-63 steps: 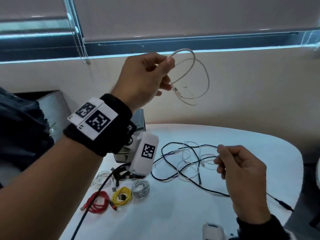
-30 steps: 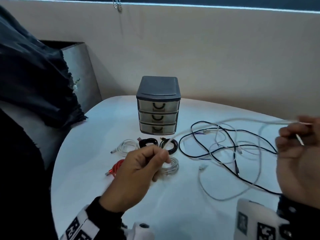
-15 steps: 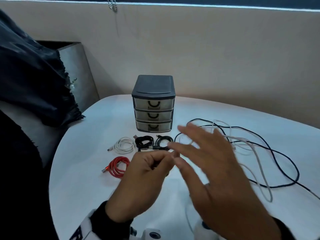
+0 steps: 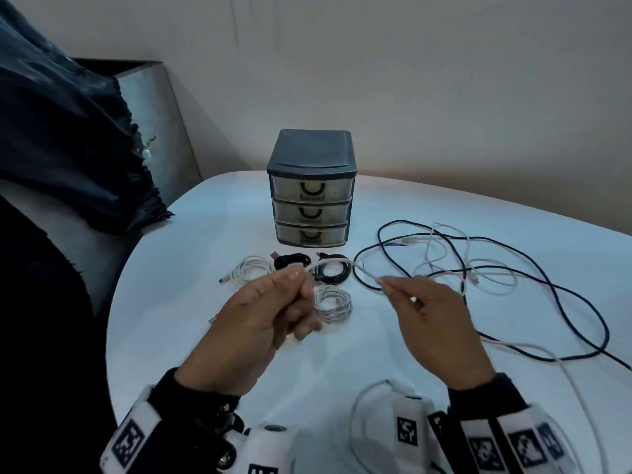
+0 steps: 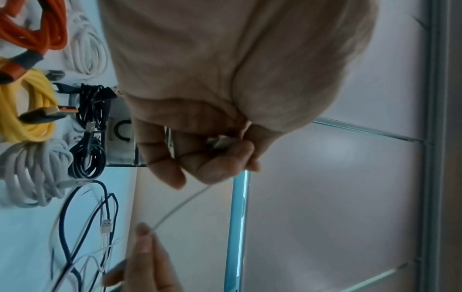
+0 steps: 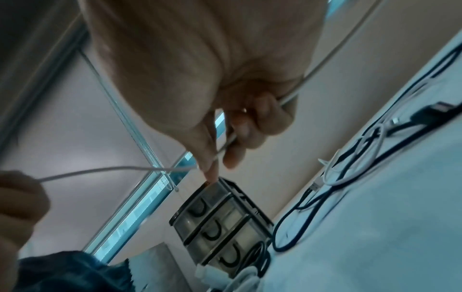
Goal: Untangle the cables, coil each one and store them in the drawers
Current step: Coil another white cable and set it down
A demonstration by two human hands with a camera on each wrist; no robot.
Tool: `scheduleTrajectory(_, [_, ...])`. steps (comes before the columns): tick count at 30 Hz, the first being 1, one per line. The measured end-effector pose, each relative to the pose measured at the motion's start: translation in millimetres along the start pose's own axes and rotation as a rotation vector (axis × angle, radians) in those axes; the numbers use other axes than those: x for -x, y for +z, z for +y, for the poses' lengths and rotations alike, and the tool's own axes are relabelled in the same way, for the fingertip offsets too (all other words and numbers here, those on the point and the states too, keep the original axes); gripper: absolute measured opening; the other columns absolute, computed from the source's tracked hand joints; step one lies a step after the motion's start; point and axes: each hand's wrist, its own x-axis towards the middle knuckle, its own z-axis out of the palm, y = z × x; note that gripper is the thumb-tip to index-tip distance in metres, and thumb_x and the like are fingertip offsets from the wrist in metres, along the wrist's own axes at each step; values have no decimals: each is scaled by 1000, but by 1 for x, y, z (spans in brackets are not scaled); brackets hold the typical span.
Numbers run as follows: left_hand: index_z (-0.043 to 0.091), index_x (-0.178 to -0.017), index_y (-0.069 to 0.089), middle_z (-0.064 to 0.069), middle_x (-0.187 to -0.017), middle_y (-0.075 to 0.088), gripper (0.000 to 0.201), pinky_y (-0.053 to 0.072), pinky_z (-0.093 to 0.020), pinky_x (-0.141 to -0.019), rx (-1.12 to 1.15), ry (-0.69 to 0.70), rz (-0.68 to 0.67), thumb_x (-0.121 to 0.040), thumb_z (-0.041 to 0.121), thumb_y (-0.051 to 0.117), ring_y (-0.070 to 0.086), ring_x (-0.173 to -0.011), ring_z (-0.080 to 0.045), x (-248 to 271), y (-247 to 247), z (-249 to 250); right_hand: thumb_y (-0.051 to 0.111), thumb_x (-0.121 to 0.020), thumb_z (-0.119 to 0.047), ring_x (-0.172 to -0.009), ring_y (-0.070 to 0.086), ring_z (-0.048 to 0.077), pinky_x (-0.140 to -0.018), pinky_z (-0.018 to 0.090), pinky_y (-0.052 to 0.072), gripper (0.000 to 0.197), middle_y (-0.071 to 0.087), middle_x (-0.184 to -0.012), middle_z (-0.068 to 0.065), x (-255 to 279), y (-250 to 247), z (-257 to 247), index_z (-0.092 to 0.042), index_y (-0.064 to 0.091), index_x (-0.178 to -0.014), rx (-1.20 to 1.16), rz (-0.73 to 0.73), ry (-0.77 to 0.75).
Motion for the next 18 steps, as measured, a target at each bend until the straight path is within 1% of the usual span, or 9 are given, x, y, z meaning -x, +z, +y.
scheduleTrajectory(1, [16, -69, 59, 0, -60, 33, 28, 47, -30, -63, 92, 11, 15, -94, 28, 55, 40, -50, -16, 1, 0, 2, 59, -96, -32, -69, 55, 0, -66, 21, 42, 17, 66, -75, -10, 3, 2, -2, -32, 76, -99, 59, -76, -35])
scheduleTrajectory(3, [10, -79, 57, -1, -63, 38, 25, 53, -29, -62, 249, 46, 51, -95, 26, 47, 45, -53, -17, 1, 1, 7, 51, -97, -40, -69, 57, 6, -68, 31, 49, 22, 65, -74, -7, 12, 6, -15, -31, 72, -96, 192, -228, -138])
scheduleTrajectory(4, [8, -82, 55, -2, -64, 43, 25, 56, -30, -66, 292, 71, 72, -94, 27, 44, 53, -57, -18, 0, 0, 8, 47, -96, -43, -70, 58, 10, -69, 37, 50, 25, 65, -76, -7, 18, 6, -25, -30, 68, -97, 242, -294, -185])
scheduleTrajectory(6, [4, -84, 53, -5, -69, 56, 24, 59, -33, -83, 301, 131, 121, -93, 24, 43, 68, -78, -23, -4, -4, 5, 40, -94, -45, -74, 58, 14, -71, 39, 49, 30, 64, -80, -8, 31, 7, -46, -26, 63, -94, 265, -408, -263])
scheduleTrajectory(8, [-1, -88, 55, -9, -80, 69, 25, 55, -34, -94, 249, 167, 166, -92, 21, 43, 70, -100, -29, -8, -6, 1, 35, -95, -46, -77, 56, 13, -74, 37, 47, 34, 63, -83, -9, 40, 4, -67, -26, 62, -93, 230, -484, -318])
scheduleTrajectory(11, [-6, -98, 60, -15, -97, 75, 32, 57, -29, -89, 197, 139, 189, -99, 17, 38, 70, -104, -29, -7, -3, -3, 28, -97, -48, -74, 55, 16, -69, 36, 45, 40, 59, -80, -9, 45, -4, -84, -29, 63, -96, 206, -500, -397])
scheduleTrajectory(14, [-2, -105, 63, -16, -101, 75, 33, 60, -26, -76, 240, 69, 214, -103, 17, 36, 73, -95, -26, -6, -1, -2, 35, -94, -40, -57, 55, 17, -52, 33, 48, 33, 56, -67, -10, 47, -9, -89, -29, 63, -83, 320, -413, -467])
scheduleTrajectory(16, [-1, -99, 64, -16, -98, 75, 33, 61, -26, -70, 308, 22, 237, -103, 19, 38, 75, -89, -25, -5, 0, 0, 47, -88, -33, -47, 52, 12, -41, 28, 45, 22, 54, -59, -11, 50, -4, -86, -31, 62, -73, 425, -355, -508])
scheduleTrajectory(18, [0, -89, 62, -20, -102, 74, 34, 61, -30, -74, 410, -26, 221, -103, 21, 39, 74, -92, -27, -5, 0, 3, 49, -84, -30, -43, 49, 11, -38, 27, 43, 20, 51, -55, -11, 50, 2, -83, -31, 59, -67, 463, -345, -524])
